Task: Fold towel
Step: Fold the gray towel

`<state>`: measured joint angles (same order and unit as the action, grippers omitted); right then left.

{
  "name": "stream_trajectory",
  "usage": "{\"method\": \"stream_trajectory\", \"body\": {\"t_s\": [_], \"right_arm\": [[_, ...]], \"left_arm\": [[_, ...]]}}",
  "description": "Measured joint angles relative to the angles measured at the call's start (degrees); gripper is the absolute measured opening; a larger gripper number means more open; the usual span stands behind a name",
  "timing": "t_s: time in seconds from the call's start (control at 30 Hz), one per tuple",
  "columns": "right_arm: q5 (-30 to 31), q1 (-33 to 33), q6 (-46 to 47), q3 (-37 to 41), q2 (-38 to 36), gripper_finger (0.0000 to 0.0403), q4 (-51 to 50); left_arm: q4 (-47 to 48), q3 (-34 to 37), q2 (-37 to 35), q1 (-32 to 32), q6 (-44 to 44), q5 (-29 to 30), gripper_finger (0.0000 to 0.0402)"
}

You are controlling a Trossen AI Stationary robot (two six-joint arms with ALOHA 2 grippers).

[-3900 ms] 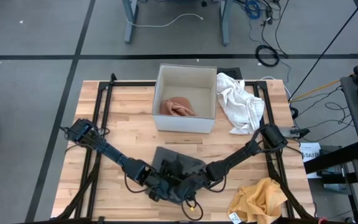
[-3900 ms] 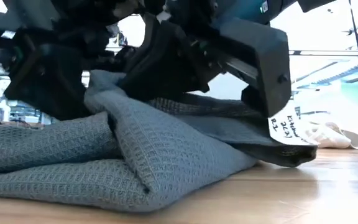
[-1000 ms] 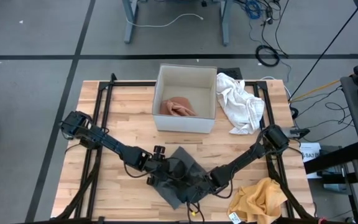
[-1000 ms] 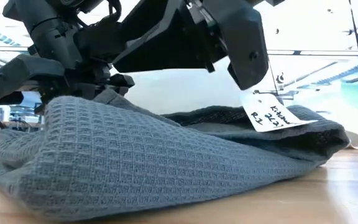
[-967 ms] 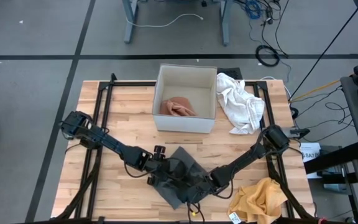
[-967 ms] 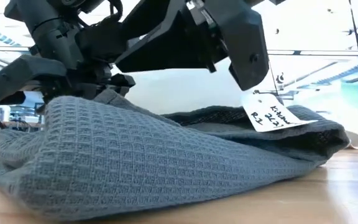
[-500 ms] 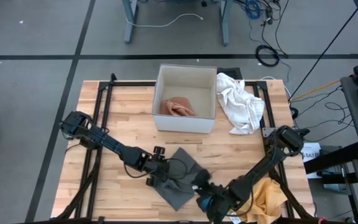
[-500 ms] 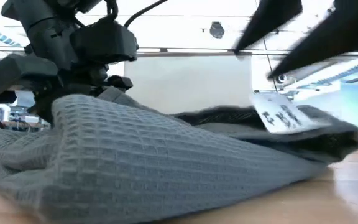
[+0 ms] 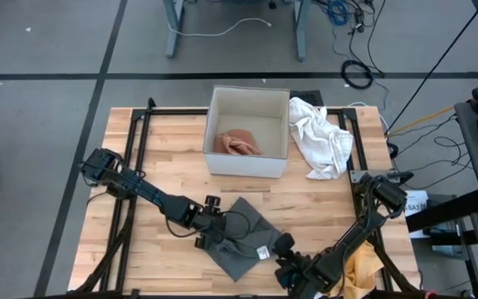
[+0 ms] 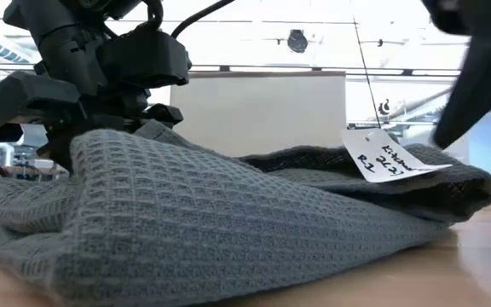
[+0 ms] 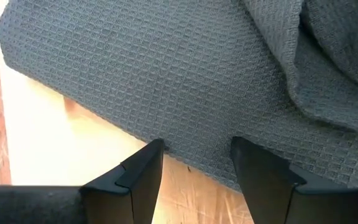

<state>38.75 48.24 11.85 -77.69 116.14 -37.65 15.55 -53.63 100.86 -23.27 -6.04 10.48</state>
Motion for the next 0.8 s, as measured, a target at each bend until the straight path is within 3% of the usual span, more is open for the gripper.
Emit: {"method": "stream_trajectory", "body": {"t_s": [0.13, 0.33, 0.47, 0.57, 0.7, 0.8], "right_arm": [[1.5, -0.82, -0.46, 0.0, 2.78, 0.0191, -0.99], [9.59, -2.6, 1.16, 0.02, 4.74, 0.0188, -5.84], [11.01, -4.56, 0.7, 0.04, 3.84, 0.0152, -5.17], [10.32, -6.27, -0.93, 0.0, 3.61, 0.0101, -5.11], [3.17, -7.72, -3.84, 0.0, 3.44, 0.0035, -4.96], [-1.1, -7.86, -3.77, 0.0, 2.14, 0.0019, -5.19]], "left_arm": [[-0.08, -0.04, 0.0, 0.0, -0.05, -0.26, 0.0202], [-0.22, -0.06, 0.0, -0.07, -0.5, -1.07, 0.0202], [-0.2, -0.07, 0.0, -0.15, -0.49, -1.19, 0.0202], [-0.2, -0.07, 0.0, -0.15, 0.01, -1.31, 0.0202], [-0.2, -0.09, 0.0, -0.11, 0.11, -1.31, 0.0202], [-0.2, -0.09, 0.0, -0.11, 0.11, -1.29, 0.0202]]}}
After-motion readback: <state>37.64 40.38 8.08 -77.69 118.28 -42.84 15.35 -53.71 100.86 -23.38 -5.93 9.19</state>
